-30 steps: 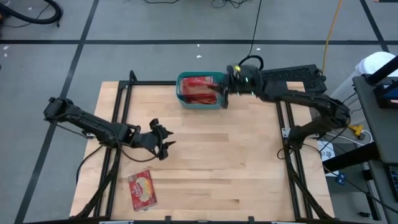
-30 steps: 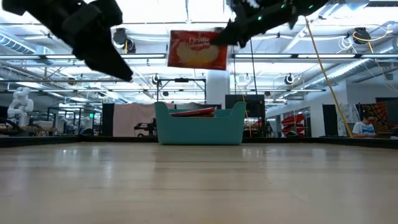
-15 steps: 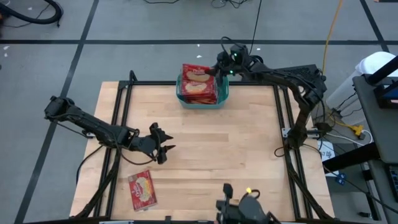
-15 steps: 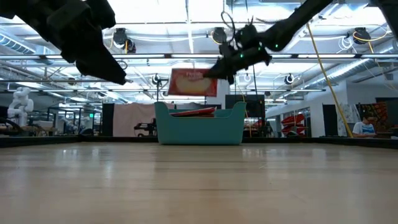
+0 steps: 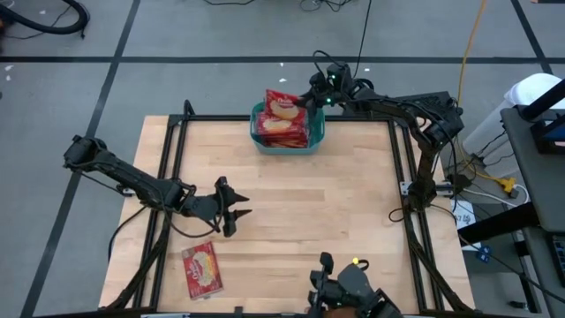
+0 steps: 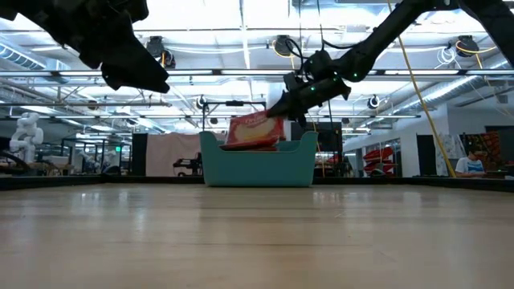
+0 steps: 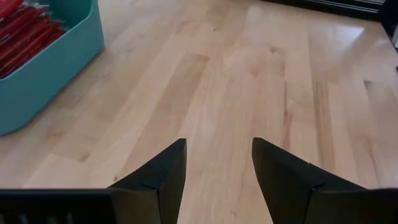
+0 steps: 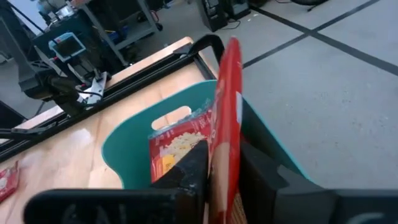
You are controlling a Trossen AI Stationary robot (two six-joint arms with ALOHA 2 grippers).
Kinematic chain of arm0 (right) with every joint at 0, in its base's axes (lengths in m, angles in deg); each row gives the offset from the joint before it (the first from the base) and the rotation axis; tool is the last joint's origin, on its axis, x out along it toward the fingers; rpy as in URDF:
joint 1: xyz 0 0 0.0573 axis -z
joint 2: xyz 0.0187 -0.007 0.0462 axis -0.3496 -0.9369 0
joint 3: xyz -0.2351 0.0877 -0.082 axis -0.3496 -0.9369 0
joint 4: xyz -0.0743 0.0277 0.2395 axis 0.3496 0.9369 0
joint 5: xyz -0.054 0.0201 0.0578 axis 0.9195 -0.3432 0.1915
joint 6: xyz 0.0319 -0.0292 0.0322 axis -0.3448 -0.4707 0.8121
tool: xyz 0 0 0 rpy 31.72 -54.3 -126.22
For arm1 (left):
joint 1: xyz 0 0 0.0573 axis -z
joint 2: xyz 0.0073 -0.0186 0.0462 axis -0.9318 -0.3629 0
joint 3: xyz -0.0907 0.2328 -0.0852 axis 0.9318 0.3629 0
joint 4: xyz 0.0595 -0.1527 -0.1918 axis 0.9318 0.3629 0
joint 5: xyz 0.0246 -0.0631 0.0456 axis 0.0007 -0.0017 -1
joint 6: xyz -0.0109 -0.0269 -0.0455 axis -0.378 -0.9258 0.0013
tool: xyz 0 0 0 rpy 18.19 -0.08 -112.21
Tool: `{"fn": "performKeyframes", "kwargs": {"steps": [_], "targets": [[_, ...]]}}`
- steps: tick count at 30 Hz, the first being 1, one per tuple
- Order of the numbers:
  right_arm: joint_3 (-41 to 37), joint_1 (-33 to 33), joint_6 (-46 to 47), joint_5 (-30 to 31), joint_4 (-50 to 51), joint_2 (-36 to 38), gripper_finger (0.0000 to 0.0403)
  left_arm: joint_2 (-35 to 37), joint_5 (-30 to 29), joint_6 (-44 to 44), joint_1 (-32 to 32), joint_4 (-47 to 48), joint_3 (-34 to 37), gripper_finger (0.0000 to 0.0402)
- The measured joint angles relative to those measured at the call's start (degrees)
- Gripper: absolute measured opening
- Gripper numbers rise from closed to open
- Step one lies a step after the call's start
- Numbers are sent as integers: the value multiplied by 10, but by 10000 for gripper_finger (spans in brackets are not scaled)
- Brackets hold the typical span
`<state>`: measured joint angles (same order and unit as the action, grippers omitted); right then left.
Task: Sort popcorn bags into baskets
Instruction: Put the red popcorn bag into the green bin
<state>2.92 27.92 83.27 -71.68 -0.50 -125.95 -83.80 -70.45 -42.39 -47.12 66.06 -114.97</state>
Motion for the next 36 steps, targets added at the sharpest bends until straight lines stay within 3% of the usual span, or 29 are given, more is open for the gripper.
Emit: {"fn": "performKeyframes", "kwargs": {"steps": [10,18,23,31,36], "targets": [[0,-2,-20,68,-31,1,136,0,0,0,0,1,0,184],[0,-13,-30,90,-66,3,144,0,0,1,0,5,0,184],[0,-66,-10,99,-26,3,126,0,0,15,0,5,0,184],[0,-140,-44,243,60,3,58,0,0,21,-1,17,0,184],[0,-148,-46,276,59,-4,26,0,0,10,0,31,0,184]]}}
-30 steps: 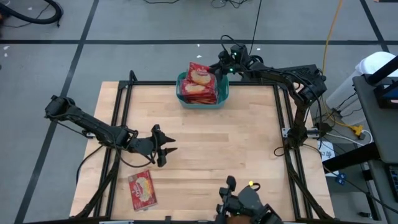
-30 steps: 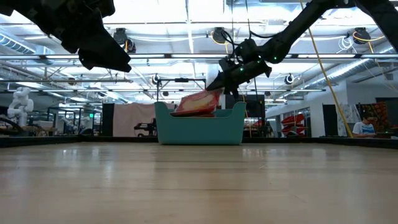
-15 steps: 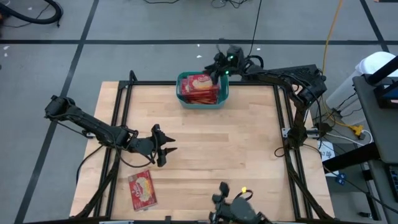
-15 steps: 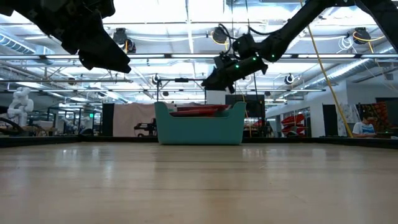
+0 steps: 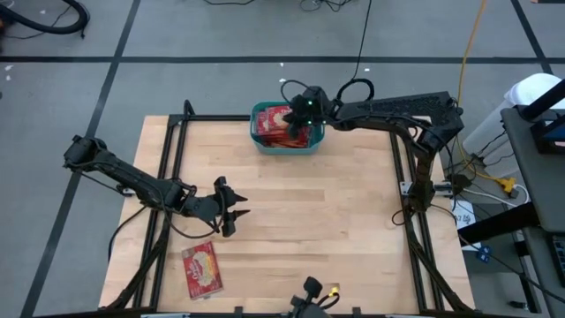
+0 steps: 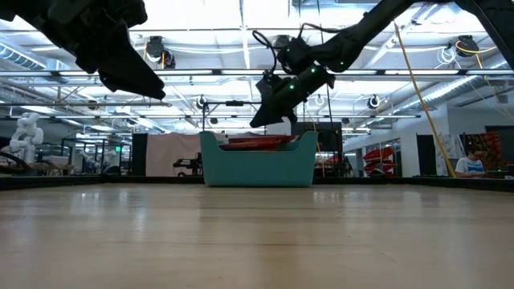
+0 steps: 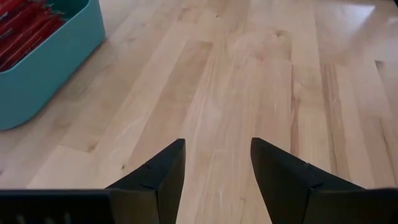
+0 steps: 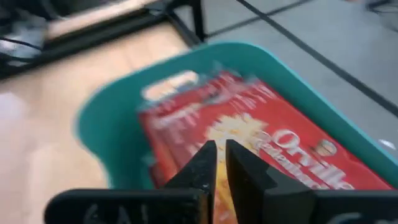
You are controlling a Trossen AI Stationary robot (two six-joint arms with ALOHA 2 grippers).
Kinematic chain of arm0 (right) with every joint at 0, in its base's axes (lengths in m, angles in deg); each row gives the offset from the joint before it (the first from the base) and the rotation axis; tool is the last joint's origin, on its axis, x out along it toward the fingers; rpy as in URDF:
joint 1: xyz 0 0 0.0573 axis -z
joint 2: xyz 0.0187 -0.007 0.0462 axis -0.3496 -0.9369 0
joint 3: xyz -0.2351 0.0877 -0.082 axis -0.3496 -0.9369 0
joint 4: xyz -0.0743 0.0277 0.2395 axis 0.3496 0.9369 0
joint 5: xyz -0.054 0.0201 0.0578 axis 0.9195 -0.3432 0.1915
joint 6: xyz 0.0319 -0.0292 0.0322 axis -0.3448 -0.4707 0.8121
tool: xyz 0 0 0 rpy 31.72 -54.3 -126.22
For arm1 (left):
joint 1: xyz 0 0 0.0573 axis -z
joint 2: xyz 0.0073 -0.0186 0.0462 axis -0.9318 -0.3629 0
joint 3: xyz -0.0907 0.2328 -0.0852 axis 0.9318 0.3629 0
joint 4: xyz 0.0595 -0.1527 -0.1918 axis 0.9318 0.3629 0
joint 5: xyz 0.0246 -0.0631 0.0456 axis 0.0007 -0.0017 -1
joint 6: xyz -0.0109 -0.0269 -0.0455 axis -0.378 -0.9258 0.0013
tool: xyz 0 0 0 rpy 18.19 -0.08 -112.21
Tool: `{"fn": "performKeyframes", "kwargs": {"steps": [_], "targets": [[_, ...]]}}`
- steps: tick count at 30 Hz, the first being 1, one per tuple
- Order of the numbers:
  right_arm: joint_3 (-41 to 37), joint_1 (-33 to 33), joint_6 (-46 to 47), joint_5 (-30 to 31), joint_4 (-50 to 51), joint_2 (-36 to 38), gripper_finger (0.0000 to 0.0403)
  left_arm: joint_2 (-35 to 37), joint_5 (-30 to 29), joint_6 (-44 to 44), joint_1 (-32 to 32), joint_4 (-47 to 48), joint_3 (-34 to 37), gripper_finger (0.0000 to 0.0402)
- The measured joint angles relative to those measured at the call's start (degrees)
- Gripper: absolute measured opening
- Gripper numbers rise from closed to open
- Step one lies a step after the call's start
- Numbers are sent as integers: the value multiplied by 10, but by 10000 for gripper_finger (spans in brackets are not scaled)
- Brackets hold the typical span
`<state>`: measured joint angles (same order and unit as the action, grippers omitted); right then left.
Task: Sort popcorn bags into baskets
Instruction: Put the red popcorn bag into the green bin
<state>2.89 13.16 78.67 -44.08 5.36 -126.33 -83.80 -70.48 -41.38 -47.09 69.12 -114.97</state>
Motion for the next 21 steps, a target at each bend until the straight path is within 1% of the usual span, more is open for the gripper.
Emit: {"fn": "performKeyframes", "kwargs": {"steps": [2,5,8,14,17,21], "targets": [[0,-1,0,36,2,-10,21,0,0,-6,0,2,0,184],[0,0,10,38,-6,-30,19,0,0,-9,1,2,0,184],[0,-3,24,24,-23,-43,19,0,0,-8,3,2,0,184],[0,-17,24,21,-76,-57,19,0,0,-6,3,6,0,184],[0,-20,22,19,-84,-58,19,0,0,-11,3,14,0,184],[-1,-23,24,-18,-88,-38,19,0,3,-38,11,58,0,184]]}}
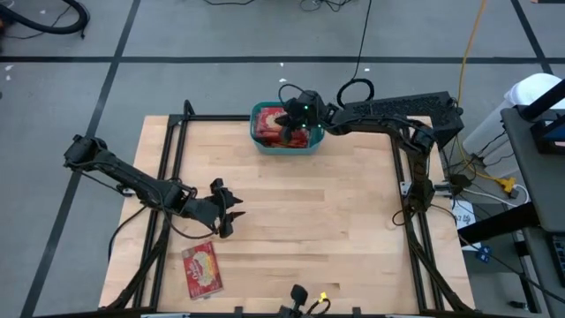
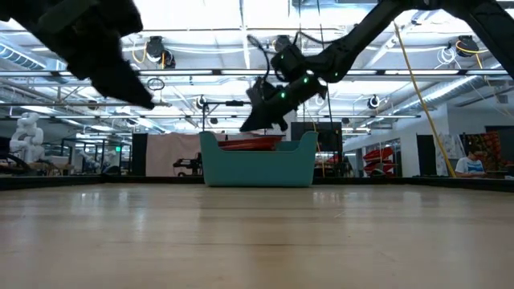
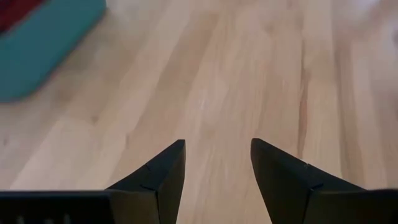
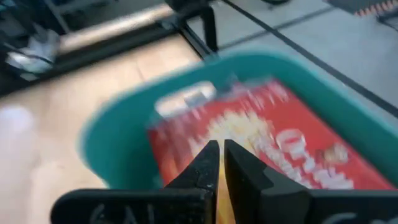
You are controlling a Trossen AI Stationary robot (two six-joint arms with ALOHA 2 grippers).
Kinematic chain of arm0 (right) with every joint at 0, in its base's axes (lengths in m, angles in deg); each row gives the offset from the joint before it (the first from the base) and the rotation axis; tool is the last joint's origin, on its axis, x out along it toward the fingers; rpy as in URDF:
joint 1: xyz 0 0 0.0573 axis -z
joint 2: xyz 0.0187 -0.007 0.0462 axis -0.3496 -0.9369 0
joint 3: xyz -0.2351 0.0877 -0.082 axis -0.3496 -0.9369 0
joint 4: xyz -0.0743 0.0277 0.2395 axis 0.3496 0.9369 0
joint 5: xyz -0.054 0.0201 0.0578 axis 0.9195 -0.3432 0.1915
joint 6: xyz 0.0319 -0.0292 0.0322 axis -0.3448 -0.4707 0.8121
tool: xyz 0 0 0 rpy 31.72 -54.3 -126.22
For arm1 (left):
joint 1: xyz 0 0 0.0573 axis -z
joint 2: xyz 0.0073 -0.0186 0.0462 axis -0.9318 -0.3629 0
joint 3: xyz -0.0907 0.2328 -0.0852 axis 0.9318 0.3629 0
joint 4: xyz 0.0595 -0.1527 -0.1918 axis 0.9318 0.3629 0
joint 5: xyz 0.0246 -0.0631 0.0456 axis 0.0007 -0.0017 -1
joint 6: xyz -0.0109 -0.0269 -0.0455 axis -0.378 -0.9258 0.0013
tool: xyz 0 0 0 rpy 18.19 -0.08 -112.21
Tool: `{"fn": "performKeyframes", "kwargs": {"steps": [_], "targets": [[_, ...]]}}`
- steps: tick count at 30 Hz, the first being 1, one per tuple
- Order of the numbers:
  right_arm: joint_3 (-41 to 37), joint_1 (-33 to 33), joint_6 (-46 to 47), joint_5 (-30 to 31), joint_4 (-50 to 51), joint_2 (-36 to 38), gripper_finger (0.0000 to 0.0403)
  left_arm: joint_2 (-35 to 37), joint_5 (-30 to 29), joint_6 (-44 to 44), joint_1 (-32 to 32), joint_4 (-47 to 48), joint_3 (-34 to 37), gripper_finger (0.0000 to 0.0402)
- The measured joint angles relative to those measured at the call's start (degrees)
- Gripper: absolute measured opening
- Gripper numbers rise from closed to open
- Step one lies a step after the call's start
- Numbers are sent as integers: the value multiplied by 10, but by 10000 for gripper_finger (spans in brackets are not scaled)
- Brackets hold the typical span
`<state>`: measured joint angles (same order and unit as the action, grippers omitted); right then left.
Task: Sort popcorn bags into baskets
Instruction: Put the red popcorn bag into the green bin
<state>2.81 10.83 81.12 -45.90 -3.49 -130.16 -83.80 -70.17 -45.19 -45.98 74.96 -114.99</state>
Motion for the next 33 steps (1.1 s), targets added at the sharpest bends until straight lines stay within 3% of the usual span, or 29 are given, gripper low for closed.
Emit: {"fn": "performKeyframes", "kwargs": {"steps": [5,9,13,16,21,26,30,33], "targets": [[0,-43,-4,-6,39,50,19,0,21,-45,30,92,0,184],[-3,-109,-23,-5,118,96,19,2,80,-72,56,146,0,184],[-53,-192,-33,-4,123,130,19,2,147,-98,85,186,0,197],[-108,-253,-28,13,71,147,19,2,180,-130,107,218,0,228],[-208,-339,-12,72,-50,159,19,2,187,-197,148,255,0,298],[-288,-387,14,72,-178,159,19,-2,198,-240,183,243,5,356],[-324,-405,36,76,-244,158,19,-2,220,-271,203,172,47,362],[-330,-416,35,99,-258,159,19,-3,222,-293,211,141,85,343]]}}
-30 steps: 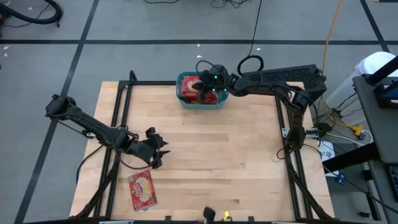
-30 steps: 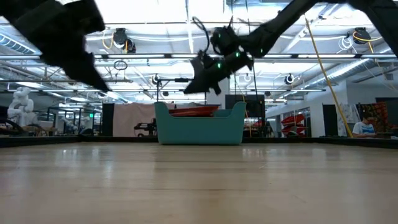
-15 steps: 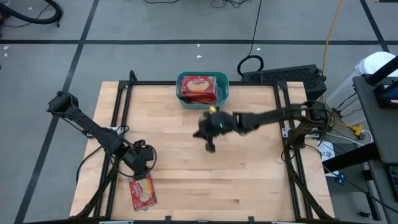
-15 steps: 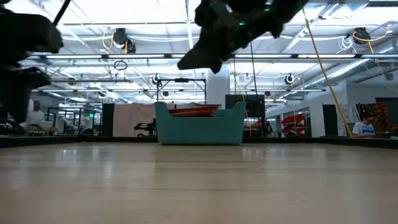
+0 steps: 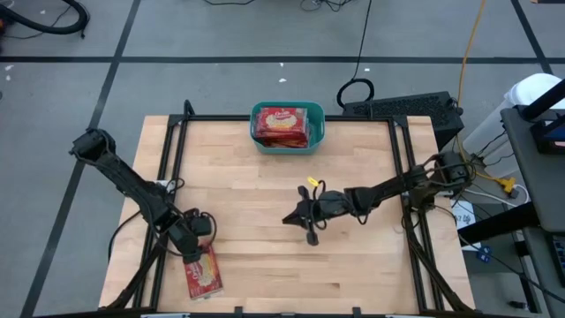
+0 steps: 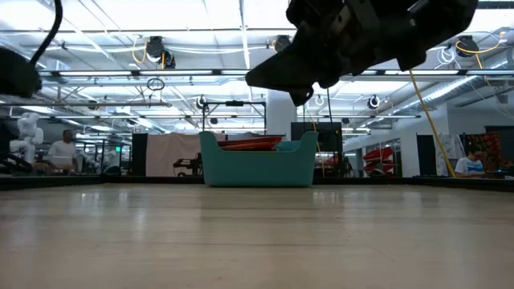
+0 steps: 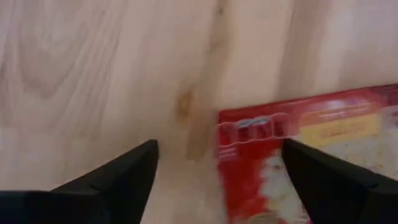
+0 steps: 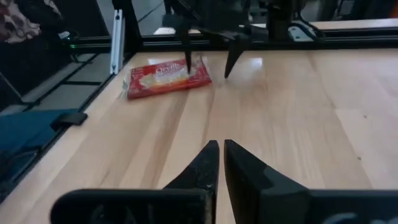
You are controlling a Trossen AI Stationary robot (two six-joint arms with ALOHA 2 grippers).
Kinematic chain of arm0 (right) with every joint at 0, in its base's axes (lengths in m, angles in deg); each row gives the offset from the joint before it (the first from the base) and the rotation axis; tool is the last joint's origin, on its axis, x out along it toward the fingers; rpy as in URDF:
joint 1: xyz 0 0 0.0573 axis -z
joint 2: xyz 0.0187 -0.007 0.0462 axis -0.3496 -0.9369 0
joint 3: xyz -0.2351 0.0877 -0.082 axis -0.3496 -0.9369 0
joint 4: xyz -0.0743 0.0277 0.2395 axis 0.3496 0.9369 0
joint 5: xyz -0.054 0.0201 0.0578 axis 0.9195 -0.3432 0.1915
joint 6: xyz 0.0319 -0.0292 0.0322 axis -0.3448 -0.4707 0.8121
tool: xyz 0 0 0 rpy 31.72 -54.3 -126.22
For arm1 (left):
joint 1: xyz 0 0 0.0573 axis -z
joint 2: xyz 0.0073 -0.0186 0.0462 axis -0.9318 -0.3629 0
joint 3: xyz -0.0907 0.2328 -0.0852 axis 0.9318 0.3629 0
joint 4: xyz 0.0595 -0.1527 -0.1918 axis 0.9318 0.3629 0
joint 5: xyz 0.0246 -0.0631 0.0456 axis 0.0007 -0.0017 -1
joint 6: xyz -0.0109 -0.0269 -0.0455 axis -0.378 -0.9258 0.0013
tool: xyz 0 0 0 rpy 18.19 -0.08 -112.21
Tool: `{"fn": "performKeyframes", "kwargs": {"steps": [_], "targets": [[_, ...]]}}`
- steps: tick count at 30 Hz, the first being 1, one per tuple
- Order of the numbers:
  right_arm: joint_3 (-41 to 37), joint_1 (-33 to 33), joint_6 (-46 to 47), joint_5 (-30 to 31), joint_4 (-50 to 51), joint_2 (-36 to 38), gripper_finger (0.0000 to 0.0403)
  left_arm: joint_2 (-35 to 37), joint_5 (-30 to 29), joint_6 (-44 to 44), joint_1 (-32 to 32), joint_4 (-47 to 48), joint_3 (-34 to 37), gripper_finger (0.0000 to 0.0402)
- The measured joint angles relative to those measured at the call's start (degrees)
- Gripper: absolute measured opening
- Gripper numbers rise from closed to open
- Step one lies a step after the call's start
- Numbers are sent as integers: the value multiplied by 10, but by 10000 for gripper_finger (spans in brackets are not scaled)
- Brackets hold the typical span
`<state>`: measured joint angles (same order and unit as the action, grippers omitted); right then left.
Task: Sort popcorn bags into baskets
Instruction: Put the red popcorn bag into the green bin
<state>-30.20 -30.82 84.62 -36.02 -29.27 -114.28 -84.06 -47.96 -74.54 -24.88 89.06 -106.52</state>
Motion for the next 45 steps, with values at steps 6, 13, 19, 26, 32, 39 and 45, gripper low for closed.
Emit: {"fn": "performKeyframes", "kwargs": {"steps": [6,13,19,26,32,39,45], "targets": [[-1,-3,-9,26,-22,-1,19,2,-11,10,4,-40,35,233],[-1,-3,-8,47,-74,-1,19,0,-1,139,0,-110,38,19],[-1,-3,18,52,-99,-1,19,0,-21,231,-23,-114,18,5],[1,-3,154,157,-53,-1,19,5,-91,393,-98,-54,-67,3],[2,-17,202,157,-45,-3,24,5,-123,513,-185,-27,-110,2],[76,-34,210,155,-47,-77,78,5,-123,599,-276,-74,-112,2],[173,-7,221,129,-42,-167,148,5,-107,644,-309,-129,-112,1]]}}
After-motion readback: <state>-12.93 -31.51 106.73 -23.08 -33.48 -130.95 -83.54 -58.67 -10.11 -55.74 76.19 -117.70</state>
